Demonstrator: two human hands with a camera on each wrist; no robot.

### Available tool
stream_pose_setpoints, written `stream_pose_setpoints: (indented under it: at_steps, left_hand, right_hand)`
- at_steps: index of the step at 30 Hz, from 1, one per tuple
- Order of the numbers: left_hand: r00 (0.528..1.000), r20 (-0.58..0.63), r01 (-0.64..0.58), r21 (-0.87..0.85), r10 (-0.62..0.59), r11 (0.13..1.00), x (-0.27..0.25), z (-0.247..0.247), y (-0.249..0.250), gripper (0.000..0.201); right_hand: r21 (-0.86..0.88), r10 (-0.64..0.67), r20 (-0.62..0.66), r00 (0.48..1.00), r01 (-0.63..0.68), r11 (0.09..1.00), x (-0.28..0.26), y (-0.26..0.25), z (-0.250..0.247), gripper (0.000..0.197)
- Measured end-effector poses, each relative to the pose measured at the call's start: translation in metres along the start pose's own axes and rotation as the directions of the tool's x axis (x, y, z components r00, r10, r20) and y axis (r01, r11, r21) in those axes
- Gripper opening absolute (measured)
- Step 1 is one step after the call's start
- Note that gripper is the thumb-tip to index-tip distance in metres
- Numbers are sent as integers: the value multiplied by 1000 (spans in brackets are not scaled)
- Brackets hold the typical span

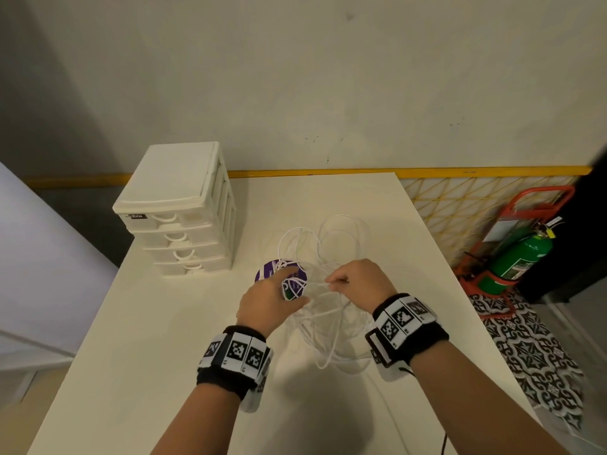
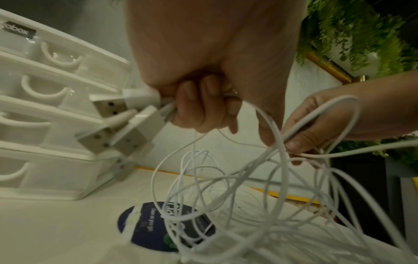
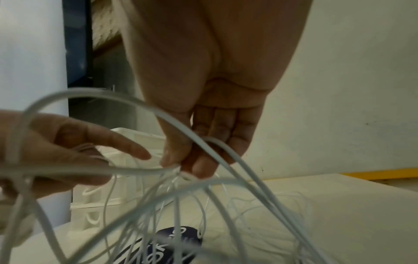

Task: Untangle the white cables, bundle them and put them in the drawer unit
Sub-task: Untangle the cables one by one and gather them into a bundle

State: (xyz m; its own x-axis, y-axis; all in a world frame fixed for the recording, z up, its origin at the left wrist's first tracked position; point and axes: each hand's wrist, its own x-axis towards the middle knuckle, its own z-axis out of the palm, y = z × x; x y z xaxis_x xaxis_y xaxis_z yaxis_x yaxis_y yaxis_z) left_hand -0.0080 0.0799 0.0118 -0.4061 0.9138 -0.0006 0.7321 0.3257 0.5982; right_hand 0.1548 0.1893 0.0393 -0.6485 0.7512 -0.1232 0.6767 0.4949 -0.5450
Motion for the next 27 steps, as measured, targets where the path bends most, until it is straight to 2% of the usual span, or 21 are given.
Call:
stream_pose_setpoints:
  at_steps: [2, 4, 6, 9, 11, 15, 17, 18, 19, 20, 21, 22, 23, 24, 25, 26, 27]
  left_hand:
    - [997, -33, -77, -105, 74, 991, 0, 5, 5, 38]
    - [993, -31, -118, -158, 115, 980, 3, 10, 8, 26]
    - [993, -1, -118, -167, 120, 979, 6, 13, 9, 21]
    - [996, 2, -90, -148, 92, 985, 10, 11, 10, 19]
    - [999, 4, -36, -91, 36, 995, 13, 7, 6, 21]
    - [992, 48, 113, 23, -114, 993, 11, -1, -19, 23]
    - [983, 52, 176, 39, -178, 984, 8, -5, -33, 19]
    - [981, 48, 188, 15, -189, 982, 6, -6, -38, 16]
    - [982, 39, 186, -27, -185, 982, 5, -8, -39, 14]
    - [985, 26, 173, -75, -171, 982, 4, -9, -39, 11]
    - [988, 12, 154, -116, -153, 981, 4, -10, -38, 11]
    - [991, 0, 133, -144, -134, 981, 4, -10, -36, 20]
    - [993, -6, 116, -160, -119, 980, 4, -9, -33, 33]
    - [995, -5, 100, -166, -102, 981, 4, -9, -30, 44]
    - [997, -2, 82, -169, -83, 982, 4, -7, -27, 53]
    - [998, 3, 62, -167, -62, 984, 3, -5, -25, 60]
    - [999, 8, 45, -156, -44, 987, 3, -3, -23, 64]
  right_hand:
    - [41, -73, -51, 996, 75, 996, -1, -5, -1, 14]
    - [75, -156, -164, 974, 170, 983, -1, -10, -2, 10]
    - [93, -225, -270, 936, 258, 962, -2, -16, -6, 8]
    - [164, -274, -450, 850, 380, 910, -4, -29, -17, 9]
    - [261, -203, -599, 775, 429, 865, -7, -38, -34, 11]
    - [352, 20, -828, 560, 492, 797, -13, -32, -83, 14]
    - [373, 140, -864, 483, 429, 822, -12, -16, -100, 10]
    - [385, 190, -862, 469, 363, 849, -9, -5, -103, 9]
    - [391, 224, -843, 489, 271, 879, -7, 5, -104, 10]
    - [372, 247, -801, 545, 129, 919, -4, 16, -101, 13]
    - [315, 271, -733, 623, -42, 948, 0, 28, -95, 18]
    - [235, 309, -640, 703, -204, 950, 2, 37, -87, 22]
    - [152, 359, -540, 761, -331, 931, 2, 42, -78, 27]
    - [74, 381, -481, 789, -396, 915, 0, 43, -69, 33]
    - [16, 337, -497, 799, -380, 925, -2, 40, -61, 37]
    - [-13, 225, -563, 795, -280, 960, -4, 34, -54, 37]
    - [-22, 83, -613, 786, -122, 992, -6, 24, -50, 33]
